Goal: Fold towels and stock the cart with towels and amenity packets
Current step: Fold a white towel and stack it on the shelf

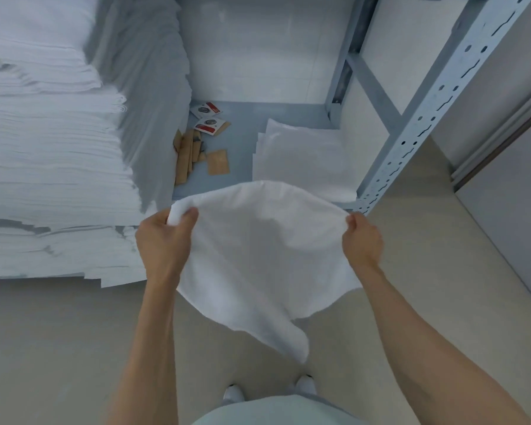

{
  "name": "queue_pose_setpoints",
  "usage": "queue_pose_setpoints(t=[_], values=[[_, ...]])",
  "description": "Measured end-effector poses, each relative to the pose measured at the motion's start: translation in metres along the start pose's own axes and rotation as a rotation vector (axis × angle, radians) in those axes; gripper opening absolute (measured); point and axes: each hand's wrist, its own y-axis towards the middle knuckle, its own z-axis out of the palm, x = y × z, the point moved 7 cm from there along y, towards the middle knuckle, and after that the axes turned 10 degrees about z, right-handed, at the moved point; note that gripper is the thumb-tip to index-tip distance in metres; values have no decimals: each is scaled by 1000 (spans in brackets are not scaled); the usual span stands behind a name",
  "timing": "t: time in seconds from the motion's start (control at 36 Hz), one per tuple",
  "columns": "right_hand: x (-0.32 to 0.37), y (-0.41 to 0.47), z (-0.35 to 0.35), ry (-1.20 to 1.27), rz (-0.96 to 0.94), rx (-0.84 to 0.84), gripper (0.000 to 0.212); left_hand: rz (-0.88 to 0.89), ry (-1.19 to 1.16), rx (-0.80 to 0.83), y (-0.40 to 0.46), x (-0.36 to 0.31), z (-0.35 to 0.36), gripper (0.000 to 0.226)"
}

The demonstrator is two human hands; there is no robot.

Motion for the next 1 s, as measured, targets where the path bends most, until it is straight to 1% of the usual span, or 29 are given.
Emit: queue_pose_setpoints(t=[0.08, 0.14, 0.22, 0.28, 0.36, 0.47, 0.56, 0.64, 0.72, 0.86, 0.92, 1.0], values=[[-8, 6, 4, 120, 155, 89, 31, 29, 122, 75, -5, -2, 20, 42], [-4, 3, 10, 200, 209, 160, 33, 33, 191, 155, -10, -1, 37, 37], [3, -7, 16, 276, 239, 223, 33, 8, 293, 255, -18, 10, 53, 32], [11, -20, 18, 313, 264, 249, 42, -13, 304, 319, -25, 21, 62, 26], [33, -48, 24, 379, 251, 305, 49, -13, 339, 417, -37, 29, 79, 23], [60, -78, 40, 434, 245, 408, 53, 43, 409, 544, -52, 26, 103, 30], [75, -91, 47, 444, 238, 494, 43, 98, 402, 640, -62, 25, 117, 37], [76, -94, 47, 439, 257, 525, 37, 119, 386, 695, -62, 30, 118, 44], [71, -95, 45, 436, 276, 535, 34, 153, 414, 734, -60, 33, 116, 48], [69, -98, 40, 359, 269, 520, 28, 164, 414, 779, -68, 32, 119, 49], [69, -96, 35, 288, 236, 472, 31, 172, 417, 781, -68, 32, 118, 50], [68, -93, 30, 210, 207, 411, 42, 175, 406, 789, -67, 30, 118, 51]])
